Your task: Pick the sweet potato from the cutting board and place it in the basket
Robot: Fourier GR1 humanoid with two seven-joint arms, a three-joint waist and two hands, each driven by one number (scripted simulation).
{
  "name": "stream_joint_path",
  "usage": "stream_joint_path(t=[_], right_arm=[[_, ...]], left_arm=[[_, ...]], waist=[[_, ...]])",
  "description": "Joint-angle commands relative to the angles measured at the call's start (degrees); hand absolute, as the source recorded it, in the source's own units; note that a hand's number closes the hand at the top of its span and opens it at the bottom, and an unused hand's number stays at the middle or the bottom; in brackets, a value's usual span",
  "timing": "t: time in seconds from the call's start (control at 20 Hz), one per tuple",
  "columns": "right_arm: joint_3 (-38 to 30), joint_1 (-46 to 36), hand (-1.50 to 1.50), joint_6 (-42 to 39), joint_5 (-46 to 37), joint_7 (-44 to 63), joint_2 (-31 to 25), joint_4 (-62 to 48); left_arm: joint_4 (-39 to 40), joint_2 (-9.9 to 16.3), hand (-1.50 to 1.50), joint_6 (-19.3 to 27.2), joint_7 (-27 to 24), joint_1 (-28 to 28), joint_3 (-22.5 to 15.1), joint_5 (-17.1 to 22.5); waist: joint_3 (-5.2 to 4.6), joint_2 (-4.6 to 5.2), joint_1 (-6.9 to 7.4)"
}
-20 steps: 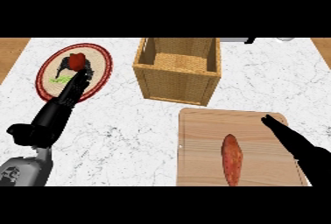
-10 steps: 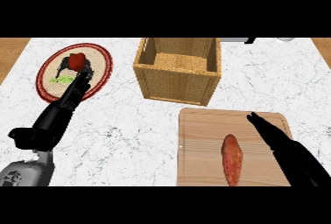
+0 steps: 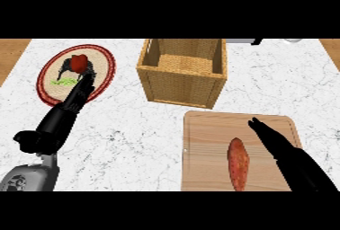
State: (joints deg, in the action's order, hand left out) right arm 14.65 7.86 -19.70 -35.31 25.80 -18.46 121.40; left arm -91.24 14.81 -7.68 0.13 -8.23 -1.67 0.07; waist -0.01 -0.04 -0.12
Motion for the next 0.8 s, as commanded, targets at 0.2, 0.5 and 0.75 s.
stream_joint_path(t=[0.2, 0.5, 0.75], right_arm=[[2.27, -3.30, -1.50, -4.62, -4.77, 7.15, 3.73, 0.36], [0.35, -4.64, -1.50, -4.00, -6.92, -0.47, 3.89, -7.31], [3.50, -1.64, -1.50, -0.30, -12.05, -0.61, 6.53, -8.75]], left_arm=[[-2.96, -1.15, 0.00, -1.89, -0.27, 2.84, 1.57, -0.28], [2.48, -0.44, 0.00, -4.57, -0.79, -1.05, 4.31, -0.98], [-1.95, -2.17, 0.00, -4.08, 3.24, -0.35, 3.64, -1.39]], waist=[[0.00, -0.01, 0.25], [0.01, 0.04, 0.09], [0.01, 0.00, 0.08]])
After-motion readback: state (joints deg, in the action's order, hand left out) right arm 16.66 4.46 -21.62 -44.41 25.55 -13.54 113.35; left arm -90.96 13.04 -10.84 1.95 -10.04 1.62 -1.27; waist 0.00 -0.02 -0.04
